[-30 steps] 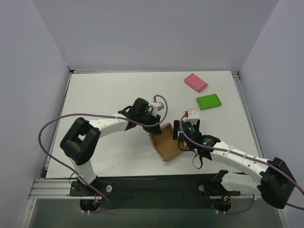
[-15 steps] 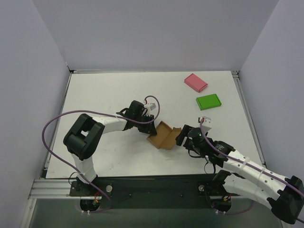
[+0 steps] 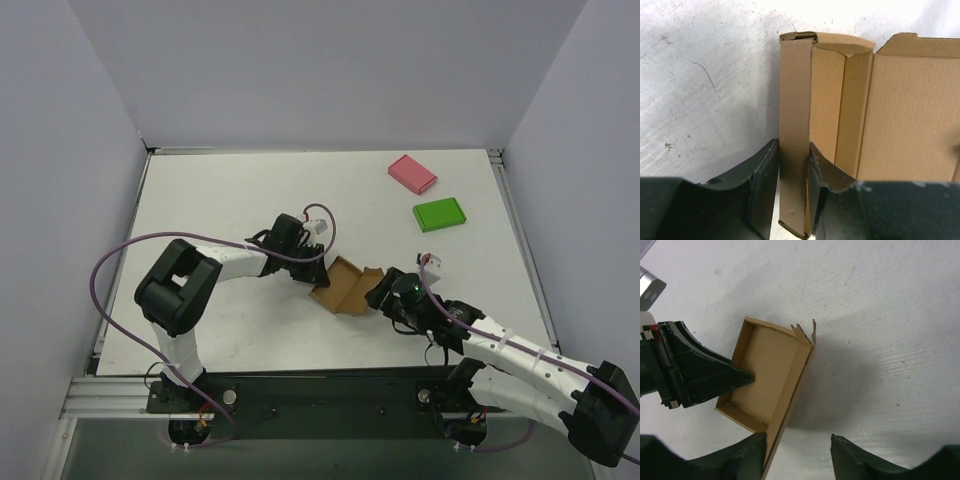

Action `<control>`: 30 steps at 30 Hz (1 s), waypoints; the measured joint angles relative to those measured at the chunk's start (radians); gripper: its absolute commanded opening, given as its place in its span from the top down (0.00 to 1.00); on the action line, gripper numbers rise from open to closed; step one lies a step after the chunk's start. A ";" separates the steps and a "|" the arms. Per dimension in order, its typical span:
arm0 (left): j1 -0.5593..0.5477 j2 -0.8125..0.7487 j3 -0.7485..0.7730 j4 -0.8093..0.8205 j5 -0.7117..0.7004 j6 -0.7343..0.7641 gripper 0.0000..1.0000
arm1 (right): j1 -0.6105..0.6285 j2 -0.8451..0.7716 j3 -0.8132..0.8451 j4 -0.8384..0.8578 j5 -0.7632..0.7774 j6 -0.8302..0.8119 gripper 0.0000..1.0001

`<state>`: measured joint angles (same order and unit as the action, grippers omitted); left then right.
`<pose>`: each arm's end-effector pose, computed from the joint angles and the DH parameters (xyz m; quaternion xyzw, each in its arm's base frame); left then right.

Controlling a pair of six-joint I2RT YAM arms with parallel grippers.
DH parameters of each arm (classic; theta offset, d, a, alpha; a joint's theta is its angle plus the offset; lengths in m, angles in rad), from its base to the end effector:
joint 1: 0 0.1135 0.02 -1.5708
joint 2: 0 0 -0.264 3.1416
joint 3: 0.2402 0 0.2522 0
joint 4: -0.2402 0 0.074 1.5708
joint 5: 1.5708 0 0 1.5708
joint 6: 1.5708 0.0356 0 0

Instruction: Fold the paper box

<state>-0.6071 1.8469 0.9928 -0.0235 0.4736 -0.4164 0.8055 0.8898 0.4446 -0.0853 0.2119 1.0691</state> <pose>0.2910 -0.2219 0.1409 0.1664 0.9025 -0.3541 0.1799 0.1402 0.1351 0.2122 0.1655 0.8485 0.3440 0.3665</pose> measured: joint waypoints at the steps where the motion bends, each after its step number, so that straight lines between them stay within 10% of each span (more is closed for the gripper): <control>1: 0.000 0.000 -0.001 0.003 0.000 -0.001 0.57 | 0.000 0.006 0.000 0.006 0.000 0.003 0.62; 9: -0.005 -0.021 -0.005 0.027 -0.010 0.003 0.23 | -0.001 0.044 0.001 0.013 0.014 -0.015 0.95; 30: 0.054 -0.521 -0.005 -0.114 -0.183 0.230 0.19 | -0.052 0.296 0.565 -0.379 -0.078 -0.710 1.00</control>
<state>-0.5533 1.3254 0.9874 -0.1371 0.2909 -0.1867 0.7532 1.1858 1.0100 -0.4644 0.1337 0.3588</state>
